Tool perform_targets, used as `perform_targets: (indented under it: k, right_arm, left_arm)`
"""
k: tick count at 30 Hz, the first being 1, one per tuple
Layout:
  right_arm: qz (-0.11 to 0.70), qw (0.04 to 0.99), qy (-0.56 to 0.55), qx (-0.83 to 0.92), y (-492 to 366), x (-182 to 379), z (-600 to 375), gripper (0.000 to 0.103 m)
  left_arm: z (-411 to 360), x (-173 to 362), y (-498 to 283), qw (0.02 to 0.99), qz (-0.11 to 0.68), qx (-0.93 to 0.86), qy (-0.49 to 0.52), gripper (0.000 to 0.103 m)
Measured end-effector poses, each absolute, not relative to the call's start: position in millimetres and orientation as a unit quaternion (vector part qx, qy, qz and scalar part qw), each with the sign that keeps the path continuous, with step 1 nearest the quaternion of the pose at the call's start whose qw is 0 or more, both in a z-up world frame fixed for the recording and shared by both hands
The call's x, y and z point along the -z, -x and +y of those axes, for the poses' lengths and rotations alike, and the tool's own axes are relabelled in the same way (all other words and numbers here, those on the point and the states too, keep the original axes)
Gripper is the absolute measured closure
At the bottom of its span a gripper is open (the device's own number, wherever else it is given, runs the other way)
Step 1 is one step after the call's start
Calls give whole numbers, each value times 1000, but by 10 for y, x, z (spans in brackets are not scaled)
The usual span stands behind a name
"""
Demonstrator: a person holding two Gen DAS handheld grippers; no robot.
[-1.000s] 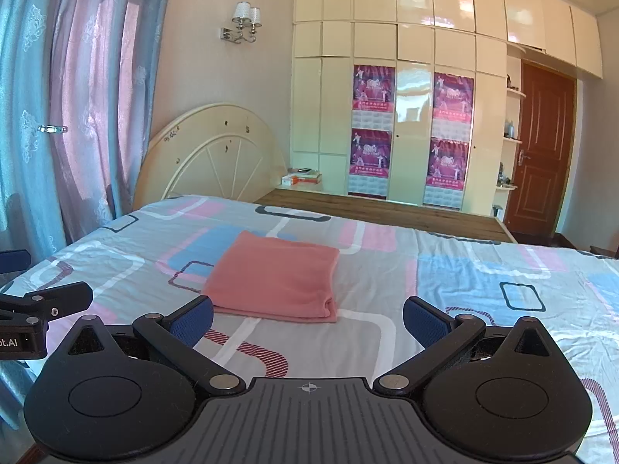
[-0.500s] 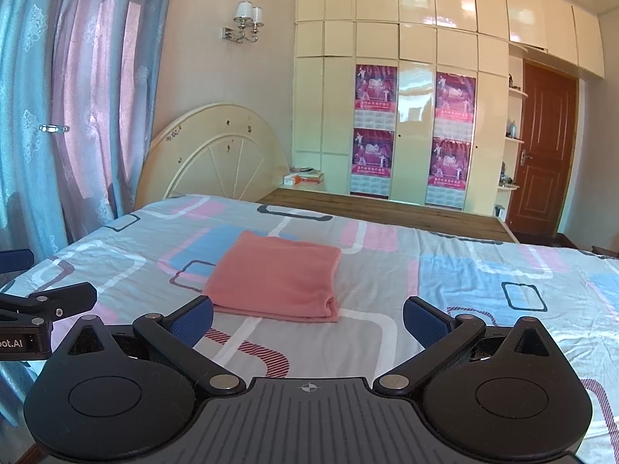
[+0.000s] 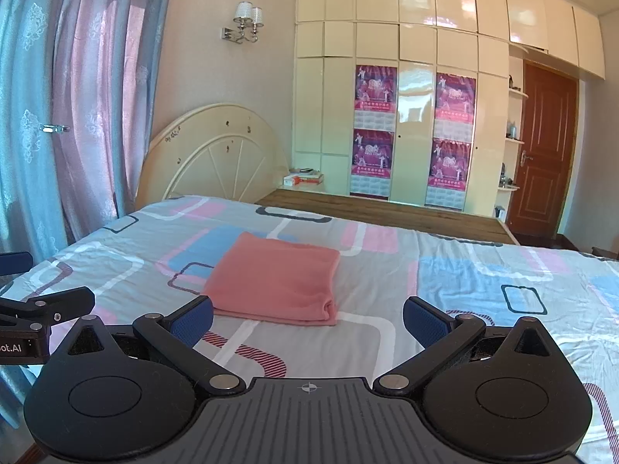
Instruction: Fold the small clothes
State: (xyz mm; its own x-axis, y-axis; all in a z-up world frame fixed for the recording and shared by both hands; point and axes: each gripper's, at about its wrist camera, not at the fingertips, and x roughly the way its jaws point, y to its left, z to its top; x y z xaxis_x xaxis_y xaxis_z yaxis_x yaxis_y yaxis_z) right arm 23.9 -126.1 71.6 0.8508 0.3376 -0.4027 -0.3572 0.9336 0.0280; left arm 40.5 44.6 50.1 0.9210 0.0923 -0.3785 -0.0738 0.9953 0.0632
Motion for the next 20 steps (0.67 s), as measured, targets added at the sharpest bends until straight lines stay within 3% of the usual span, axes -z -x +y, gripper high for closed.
perform_targets:
  k: [20]
  right_arm:
    - [208,961,21,-180,-261,-726,-1330,0]
  left_arm:
    - [479,-487,-487,980,193,-37,-13,0]
